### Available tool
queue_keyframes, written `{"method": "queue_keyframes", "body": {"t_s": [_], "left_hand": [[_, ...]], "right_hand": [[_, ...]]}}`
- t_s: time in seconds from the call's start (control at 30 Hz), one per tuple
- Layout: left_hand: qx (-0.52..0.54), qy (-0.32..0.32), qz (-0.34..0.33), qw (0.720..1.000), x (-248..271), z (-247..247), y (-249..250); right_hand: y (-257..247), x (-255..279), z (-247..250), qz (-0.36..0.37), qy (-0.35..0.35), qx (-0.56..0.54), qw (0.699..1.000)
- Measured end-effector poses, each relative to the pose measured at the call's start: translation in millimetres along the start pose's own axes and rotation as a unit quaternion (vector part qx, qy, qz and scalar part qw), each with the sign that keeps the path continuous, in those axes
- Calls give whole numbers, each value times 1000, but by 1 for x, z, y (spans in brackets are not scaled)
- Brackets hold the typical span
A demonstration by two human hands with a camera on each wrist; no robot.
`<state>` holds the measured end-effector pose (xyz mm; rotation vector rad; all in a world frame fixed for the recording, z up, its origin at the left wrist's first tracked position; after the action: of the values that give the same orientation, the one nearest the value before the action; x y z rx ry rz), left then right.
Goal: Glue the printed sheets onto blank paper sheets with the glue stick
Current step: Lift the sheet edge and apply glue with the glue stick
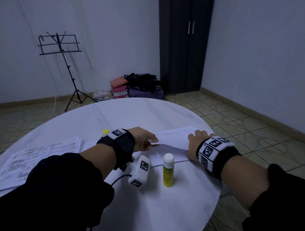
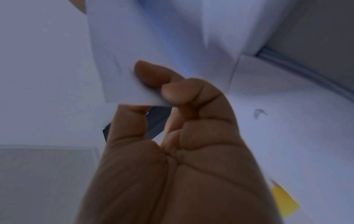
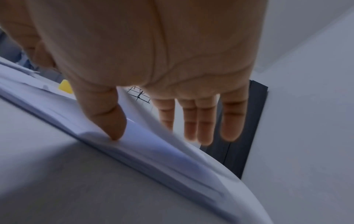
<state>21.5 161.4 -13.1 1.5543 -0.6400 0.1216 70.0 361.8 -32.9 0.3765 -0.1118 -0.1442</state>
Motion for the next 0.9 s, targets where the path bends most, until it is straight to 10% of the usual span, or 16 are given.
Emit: {"method": "queue_keyframes", "body": {"t_s": [0.2, 0.4, 0.57, 0.77, 0.9], "left_hand": [[41, 62, -75, 994, 28, 34, 8], [47, 126, -104, 985, 77, 82, -15], [26, 141, -98, 985, 121, 121, -43], [-206, 122, -51, 970, 163, 141, -76], [-446, 122, -23, 887, 184, 140, -84]], "right_hand": [[4, 13, 16, -22, 40, -24, 999], [-8, 45, 26, 85, -185, -237, 950], [-30, 68, 22, 136, -218, -356, 898], [-40, 89, 32, 102, -203, -390, 892], [-53, 102, 40, 95, -145, -352, 920]]}}
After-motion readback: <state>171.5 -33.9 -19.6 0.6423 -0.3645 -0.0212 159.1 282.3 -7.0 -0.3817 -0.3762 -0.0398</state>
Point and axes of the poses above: each hand's wrist, its own x-axis away from the middle knuckle, its own z-axis out of the back of the hand, y = z × x, the point moved 3 cm from there along -x, towards the middle knuckle, and after that the axes turned 11 degrees about x, right-handed, at the moved point
